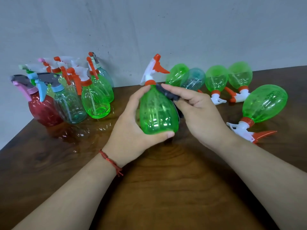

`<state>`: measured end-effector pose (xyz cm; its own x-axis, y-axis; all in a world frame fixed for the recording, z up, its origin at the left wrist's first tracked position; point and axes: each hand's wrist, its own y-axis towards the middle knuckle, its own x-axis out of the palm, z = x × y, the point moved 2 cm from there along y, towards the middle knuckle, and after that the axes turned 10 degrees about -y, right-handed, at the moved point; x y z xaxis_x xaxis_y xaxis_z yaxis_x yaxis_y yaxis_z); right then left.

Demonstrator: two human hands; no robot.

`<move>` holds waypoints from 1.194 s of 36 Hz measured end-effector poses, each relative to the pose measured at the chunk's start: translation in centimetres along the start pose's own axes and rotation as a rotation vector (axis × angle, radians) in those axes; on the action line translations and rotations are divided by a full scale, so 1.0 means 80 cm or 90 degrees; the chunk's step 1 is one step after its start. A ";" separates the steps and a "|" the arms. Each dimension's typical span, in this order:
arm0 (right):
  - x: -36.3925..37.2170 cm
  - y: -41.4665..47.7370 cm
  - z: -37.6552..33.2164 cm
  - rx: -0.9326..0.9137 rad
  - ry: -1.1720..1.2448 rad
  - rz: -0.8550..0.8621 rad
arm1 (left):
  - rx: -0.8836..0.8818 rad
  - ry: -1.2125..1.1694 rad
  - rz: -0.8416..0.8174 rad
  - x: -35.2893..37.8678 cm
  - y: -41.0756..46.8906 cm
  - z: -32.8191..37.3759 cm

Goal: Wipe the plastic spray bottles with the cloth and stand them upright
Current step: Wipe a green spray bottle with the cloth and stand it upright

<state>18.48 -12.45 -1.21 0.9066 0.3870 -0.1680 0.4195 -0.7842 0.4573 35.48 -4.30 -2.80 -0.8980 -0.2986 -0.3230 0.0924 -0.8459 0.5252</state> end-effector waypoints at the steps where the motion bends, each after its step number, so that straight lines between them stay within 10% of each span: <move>1: 0.000 0.000 -0.001 -0.018 -0.023 0.003 | -0.013 -0.017 0.023 -0.001 0.001 -0.001; 13: 0.010 -0.015 -0.001 -0.270 -0.319 -0.061 | -0.109 -0.016 0.155 -0.010 0.008 -0.015; 31: -0.003 0.001 0.000 0.072 0.109 -0.005 | 0.044 0.014 -0.043 -0.005 -0.004 0.008; 43: 0.011 -0.016 -0.004 -0.160 -0.172 -0.035 | -0.037 -0.086 0.168 -0.023 0.009 -0.004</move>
<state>18.71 -10.93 -1.67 0.8763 0.2576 -0.4070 0.4743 -0.6093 0.6355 37.31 -4.46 -2.08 -0.8882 -0.4537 -0.0719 0.3513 -0.7717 0.5302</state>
